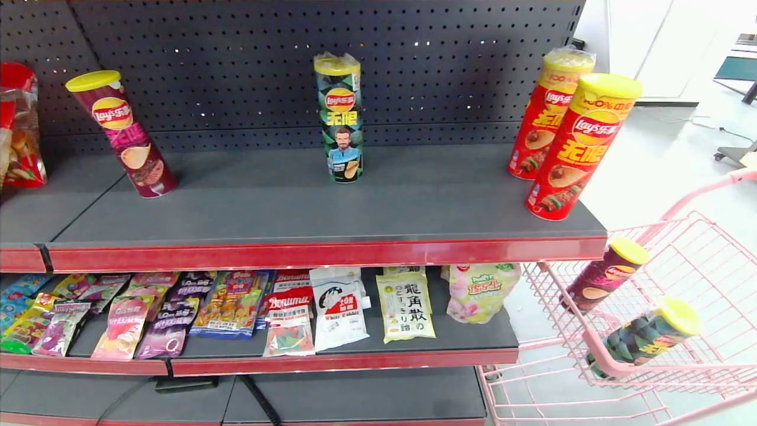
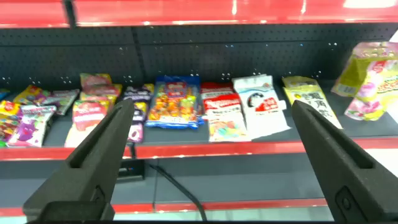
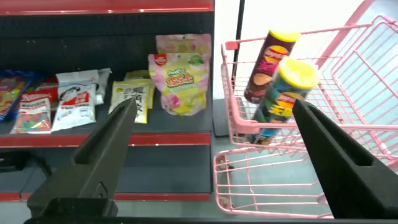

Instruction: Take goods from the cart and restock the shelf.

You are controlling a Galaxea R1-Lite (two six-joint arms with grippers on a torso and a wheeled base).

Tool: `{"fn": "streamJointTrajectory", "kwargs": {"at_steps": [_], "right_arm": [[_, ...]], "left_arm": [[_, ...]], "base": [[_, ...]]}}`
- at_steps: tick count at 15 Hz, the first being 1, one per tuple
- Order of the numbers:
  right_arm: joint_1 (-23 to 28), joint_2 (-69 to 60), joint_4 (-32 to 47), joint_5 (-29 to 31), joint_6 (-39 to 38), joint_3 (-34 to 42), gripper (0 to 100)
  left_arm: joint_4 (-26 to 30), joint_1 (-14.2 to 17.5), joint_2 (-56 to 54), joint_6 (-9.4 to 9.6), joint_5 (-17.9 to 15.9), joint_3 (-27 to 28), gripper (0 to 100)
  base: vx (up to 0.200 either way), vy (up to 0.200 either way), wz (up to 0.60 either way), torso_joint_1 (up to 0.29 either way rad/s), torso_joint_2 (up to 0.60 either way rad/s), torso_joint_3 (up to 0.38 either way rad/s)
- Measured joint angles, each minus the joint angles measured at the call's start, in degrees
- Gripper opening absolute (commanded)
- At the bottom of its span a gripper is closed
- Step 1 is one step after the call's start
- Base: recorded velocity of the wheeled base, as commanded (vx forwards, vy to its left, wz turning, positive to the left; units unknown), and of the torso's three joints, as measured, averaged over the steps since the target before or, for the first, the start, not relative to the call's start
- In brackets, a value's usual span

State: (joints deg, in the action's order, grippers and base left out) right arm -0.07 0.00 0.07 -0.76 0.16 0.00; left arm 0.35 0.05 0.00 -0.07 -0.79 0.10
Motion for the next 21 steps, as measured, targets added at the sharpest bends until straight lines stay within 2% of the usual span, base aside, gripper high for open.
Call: {"fn": "streamJointTrajectory", "kwargs": {"at_steps": [2,4,14,21], "right_arm": [[0.0,0.0,0.0,0.0,0.0,0.0,100],[0.0,0.0,0.0,0.0,0.0,0.0,100],[0.0,0.0,0.1,0.4,0.0,0.0,100],[0.0,0.0,0.1,0.4,0.0,0.0,100]], "left_arm": [[0.0,0.0,0.0,0.0,0.0,0.0,100],[0.0,0.0,0.0,0.0,0.0,0.0,100],[0.0,0.0,0.0,0.0,0.0,0.0,100],[0.0,0.0,0.0,0.0,0.1,0.0,100]], "base": [[0.0,-0.2,0.0,-0.002,0.0,0.0],[0.0,0.0,0.0,0.0,0.0,0.0],[0.0,0.0,-0.6,0.0,0.0,0.005],[0.0,0.0,0.0,-0.009,0.01,0.011]]}}
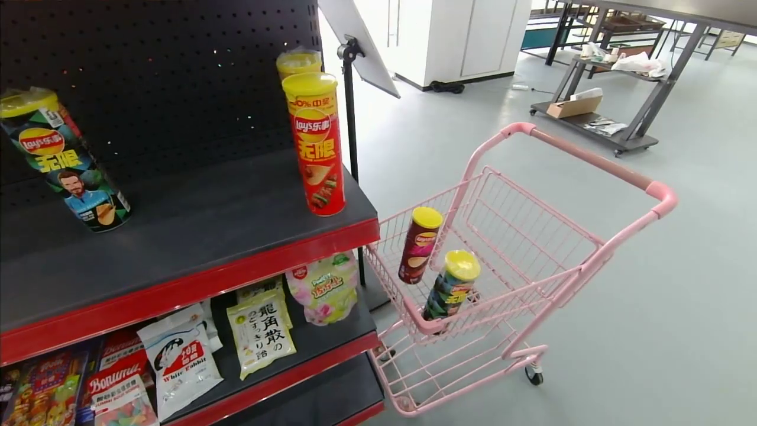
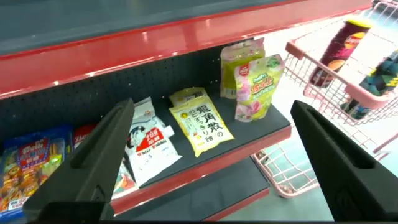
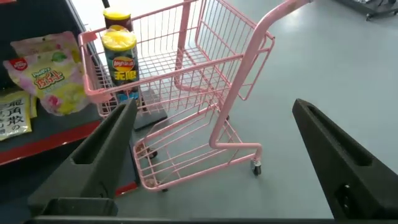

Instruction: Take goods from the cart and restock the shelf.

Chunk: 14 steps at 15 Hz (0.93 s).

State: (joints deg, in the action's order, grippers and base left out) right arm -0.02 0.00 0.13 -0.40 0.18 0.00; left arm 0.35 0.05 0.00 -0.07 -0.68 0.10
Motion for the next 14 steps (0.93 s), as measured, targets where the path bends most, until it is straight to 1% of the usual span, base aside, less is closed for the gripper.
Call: {"fn": "streamJointTrajectory", "kwargs": {"at_steps": [4,9,14], "right_arm": [[0.0,0.0,0.0,0.0,-0.1,0.0,100],[0.0,0.0,0.0,0.0,-0.1,0.0,100],[0.0,0.0,0.0,0.0,-0.1,0.0,100]], "left_arm": [[0.0,0.0,0.0,0.0,0.0,0.0,100],[0.0,0.0,0.0,-0.09,0.0,0.0,100],[0.0,0.0,0.0,-0.11,0.0,0.0,100]], "base": [[0.0,0.0,0.0,-0.144,0.4,0.245],[0.0,0.0,0.0,-0.181,0.54,0.356],[0.0,0.0,0.0,-0.142,0.52,0.373]]}}
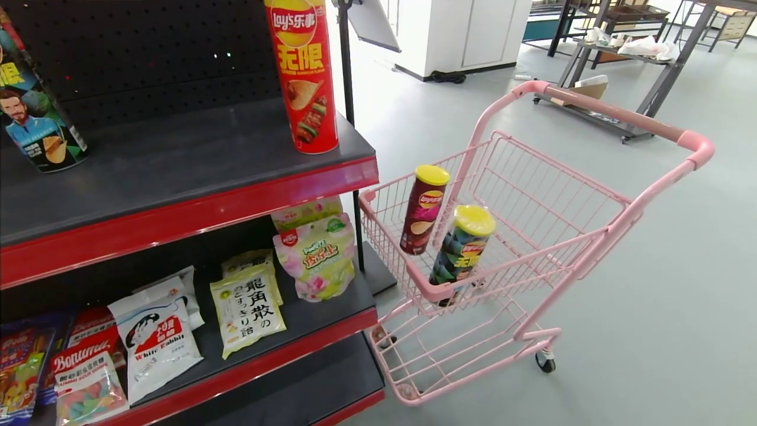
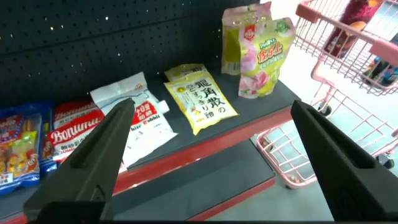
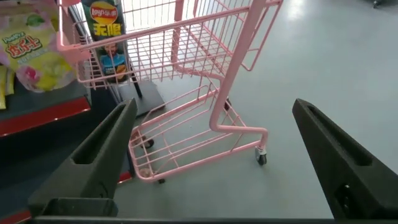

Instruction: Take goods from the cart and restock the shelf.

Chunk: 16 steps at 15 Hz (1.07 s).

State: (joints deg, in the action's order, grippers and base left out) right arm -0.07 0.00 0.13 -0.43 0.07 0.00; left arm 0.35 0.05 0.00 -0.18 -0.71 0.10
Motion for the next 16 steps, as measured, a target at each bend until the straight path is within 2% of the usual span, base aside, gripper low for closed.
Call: {"fn": "streamJointTrajectory", "kwargs": {"at_steps": [2,6,9,11,16], "right_arm": [[0.0,0.0,0.0,0.0,0.0,0.0,100],[-0.1,0.5,0.2,-0.9,0.7,-1.0,100],[-1.5,6.8,0.3,-3.0,-1.8,-10.9,100],[-3.7,18.8,-2.3,-4.7,-3.9,-19.3,100],[-9.2,60.2,-21.3,-10.5,-6.4,-32.3,100]], "left_arm": [[0.1,0.0,0.0,0.02,0.0,0.0,100],[0.0,0.0,0.0,0.09,0.0,0.0,100],[0.0,0.0,0.0,0.11,0.0,0.0,100],[0.0,0.0,0.0,0.11,0.0,0.0,100],[0.0,0.0,0.0,0.11,-0.1,0.0,100]], "base": [[0.0,0.0,0.0,-0.063,0.32,0.244],[0.0,0.0,0.0,-0.008,0.06,0.043],[0.0,0.0,0.0,0.0,0.0,0.0],[0.0,0.0,0.0,0.0,0.0,0.0],[0.0,0.0,0.0,0.0,0.0,0.0]]}}
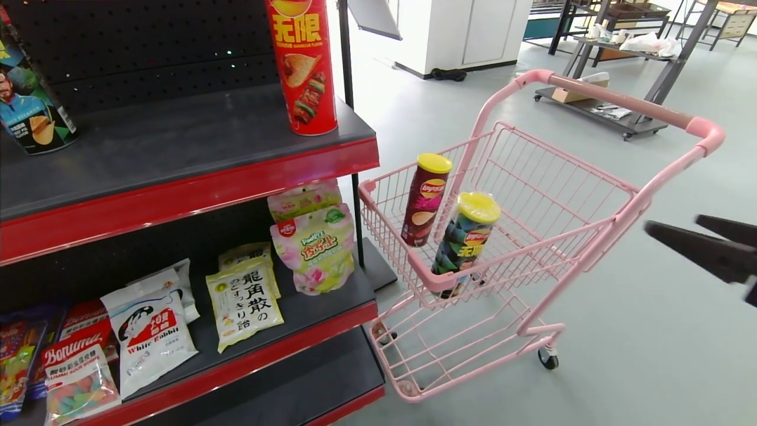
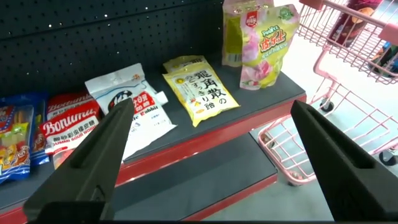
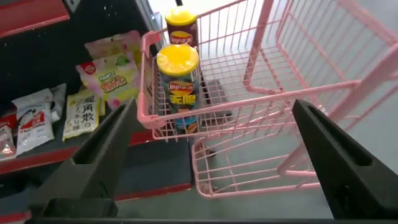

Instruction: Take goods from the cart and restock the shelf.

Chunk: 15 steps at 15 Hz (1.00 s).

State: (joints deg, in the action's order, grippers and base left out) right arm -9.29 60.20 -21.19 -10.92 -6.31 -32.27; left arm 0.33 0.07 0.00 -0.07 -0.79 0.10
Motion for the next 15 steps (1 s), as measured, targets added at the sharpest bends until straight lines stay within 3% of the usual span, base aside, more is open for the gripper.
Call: {"fn": "streamJointTrajectory", "kwargs": {"at_steps": [5,10,15], "right_arm": [[-6.8,29.8,-19.7,-2.7,-0.3,-6.4,100],[-11.4,39.4,-20.5,-2.0,-0.4,-8.5,100],[-11.1,44.3,-20.7,-0.3,-0.4,-12.0,100]], "left_arm": [[0.0,0.0,0.0,0.0,0.0,0.0,100],[0.0,0.0,0.0,0.0,0.0,0.0,100],[0.0,0.0,0.0,0.02,0.0,0.0,100]], "base": [[0.0,0.0,0.0,0.0,0.0,0.0],[0.0,0.0,0.0,0.0,0.0,0.0],[0.0,0.0,0.0,0.0,0.0,0.0]]}}
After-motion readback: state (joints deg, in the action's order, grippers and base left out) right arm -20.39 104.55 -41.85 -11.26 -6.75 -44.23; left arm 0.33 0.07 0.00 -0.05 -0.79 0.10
